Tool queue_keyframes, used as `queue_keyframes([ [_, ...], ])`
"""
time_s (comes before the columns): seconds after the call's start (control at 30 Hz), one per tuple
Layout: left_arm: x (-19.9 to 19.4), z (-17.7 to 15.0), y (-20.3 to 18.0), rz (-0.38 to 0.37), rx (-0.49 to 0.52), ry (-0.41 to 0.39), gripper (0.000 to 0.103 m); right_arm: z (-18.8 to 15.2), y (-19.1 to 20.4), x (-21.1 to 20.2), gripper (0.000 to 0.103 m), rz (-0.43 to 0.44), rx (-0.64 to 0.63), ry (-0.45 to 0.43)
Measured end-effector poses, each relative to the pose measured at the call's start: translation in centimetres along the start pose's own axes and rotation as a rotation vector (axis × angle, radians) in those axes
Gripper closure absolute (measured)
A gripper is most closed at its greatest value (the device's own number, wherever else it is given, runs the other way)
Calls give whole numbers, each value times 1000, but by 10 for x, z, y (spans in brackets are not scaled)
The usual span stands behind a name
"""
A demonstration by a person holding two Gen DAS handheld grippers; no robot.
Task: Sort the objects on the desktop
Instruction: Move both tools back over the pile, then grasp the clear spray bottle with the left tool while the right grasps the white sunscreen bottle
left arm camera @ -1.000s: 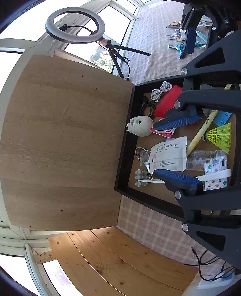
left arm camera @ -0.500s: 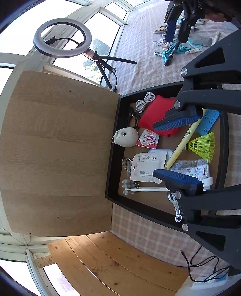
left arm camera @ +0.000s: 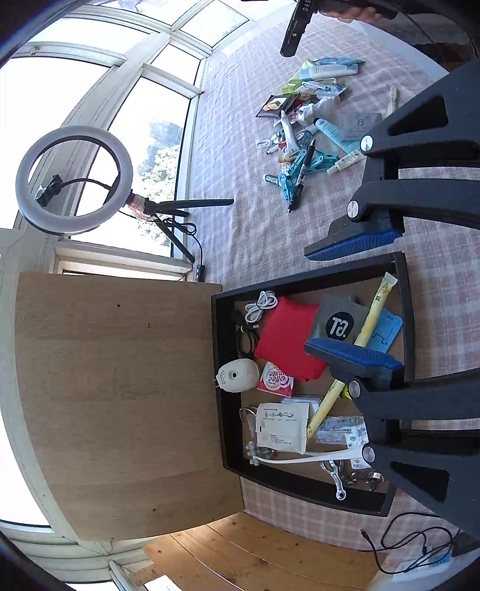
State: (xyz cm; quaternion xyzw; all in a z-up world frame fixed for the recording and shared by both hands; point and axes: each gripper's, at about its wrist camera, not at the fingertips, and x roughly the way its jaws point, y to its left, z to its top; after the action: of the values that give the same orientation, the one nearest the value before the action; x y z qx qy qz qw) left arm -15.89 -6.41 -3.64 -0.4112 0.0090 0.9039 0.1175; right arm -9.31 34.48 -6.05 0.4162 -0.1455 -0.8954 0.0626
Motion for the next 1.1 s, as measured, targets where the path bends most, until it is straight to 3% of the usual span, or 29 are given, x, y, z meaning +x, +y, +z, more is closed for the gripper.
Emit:
queue_keyframes([
  [0.33, 24, 6, -129, -116, 189, 31, 61, -29, -129, -57, 45, -160, 141, -8],
  [0.57, 73, 12, -210, -219, 314, 89, 61, -66, -188, -49, 42, -210, 254, 57],
  [0.67, 95, 17, -232, -245, 352, 121, 61, -77, -200, -39, 42, -191, 307, 81],
  [0.73, 108, 20, -239, -252, 359, 152, 61, -78, -200, -34, 42, -133, 318, 85],
  [0.87, 124, 23, -253, -256, 417, 174, 61, -63, -181, -13, 42, -40, 237, 124],
  [1.1, 155, 27, -263, -283, 545, 229, 61, -48, -168, 39, 42, -98, 200, 237],
])
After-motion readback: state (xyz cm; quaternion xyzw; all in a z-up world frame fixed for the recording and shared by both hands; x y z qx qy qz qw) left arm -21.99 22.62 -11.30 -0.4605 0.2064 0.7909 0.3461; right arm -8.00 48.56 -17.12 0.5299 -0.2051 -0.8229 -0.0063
